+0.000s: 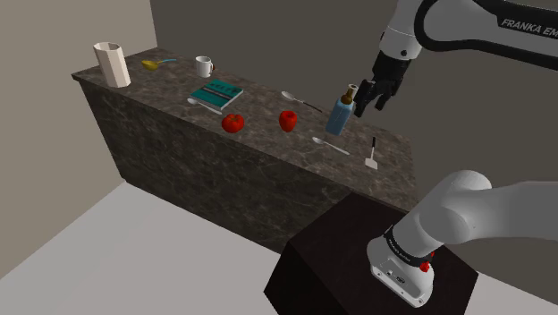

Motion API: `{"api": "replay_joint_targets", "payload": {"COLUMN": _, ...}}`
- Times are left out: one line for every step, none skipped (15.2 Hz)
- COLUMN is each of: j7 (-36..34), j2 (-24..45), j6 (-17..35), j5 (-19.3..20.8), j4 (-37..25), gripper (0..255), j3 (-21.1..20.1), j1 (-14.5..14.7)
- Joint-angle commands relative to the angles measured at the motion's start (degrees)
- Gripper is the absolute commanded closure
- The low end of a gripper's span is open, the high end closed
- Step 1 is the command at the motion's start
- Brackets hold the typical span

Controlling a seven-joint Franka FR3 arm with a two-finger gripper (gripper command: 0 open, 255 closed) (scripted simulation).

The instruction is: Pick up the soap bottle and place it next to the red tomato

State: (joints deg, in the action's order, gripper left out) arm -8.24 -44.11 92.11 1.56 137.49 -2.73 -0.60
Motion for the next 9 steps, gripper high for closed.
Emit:
{"api": "replay_joint_targets", "payload": {"j7": 0.0, "j2": 0.0, "j6": 0.0, "j5": 0.0, "j4": 0.0, "gripper": 0, "j3": 0.0, "j1": 0.0}}
{"api": "replay_joint_targets", "payload": {"j7": 1.11, "j2": 1.08, "j6": 1.14, "j5": 0.79, "j4": -0.06, "gripper": 0, "j3": 0.98, "j1": -0.45}}
{"api": "replay_joint_targets", "payload": {"j7": 2.2, "j2": 2.23, "j6": 2.29, "j5": 1.55, "j4": -0.19, "gripper": 0, "j3": 1.95, "j1": -0.89}}
{"api": "replay_joint_targets", "payload": {"j7": 3.29, "j2": 3.44, "j6": 3.43, "j5": 2.27, "j4": -0.39, "gripper": 0, "j3": 2.9, "j1": -1.33}}
{"api": "replay_joint_targets", "payload": {"j7": 4.36, "j2": 4.71, "j6": 4.57, "j5": 2.96, "j4": -0.67, "gripper": 0, "j3": 3.84, "j1": -1.76}}
{"api": "replay_joint_targets", "payload": {"j7": 5.42, "j2": 6.04, "j6": 5.7, "j5": 3.6, "j4": -1.01, "gripper": 0, "j3": 4.78, "j1": -2.17}}
{"api": "replay_joint_targets", "payload": {"j7": 6.46, "j2": 7.42, "j6": 6.82, "j5": 4.21, "j4": -1.43, "gripper": 0, "j3": 5.72, "j1": -2.56}}
{"api": "replay_joint_targets", "payload": {"j7": 7.5, "j2": 8.85, "j6": 7.93, "j5": 4.76, "j4": -1.93, "gripper": 0, "j3": 6.64, "j1": -2.93}}
{"api": "replay_joint_targets", "payload": {"j7": 8.53, "j2": 10.33, "j6": 9.02, "j5": 5.27, "j4": -2.49, "gripper": 0, "j3": 7.55, "j1": -3.28}}
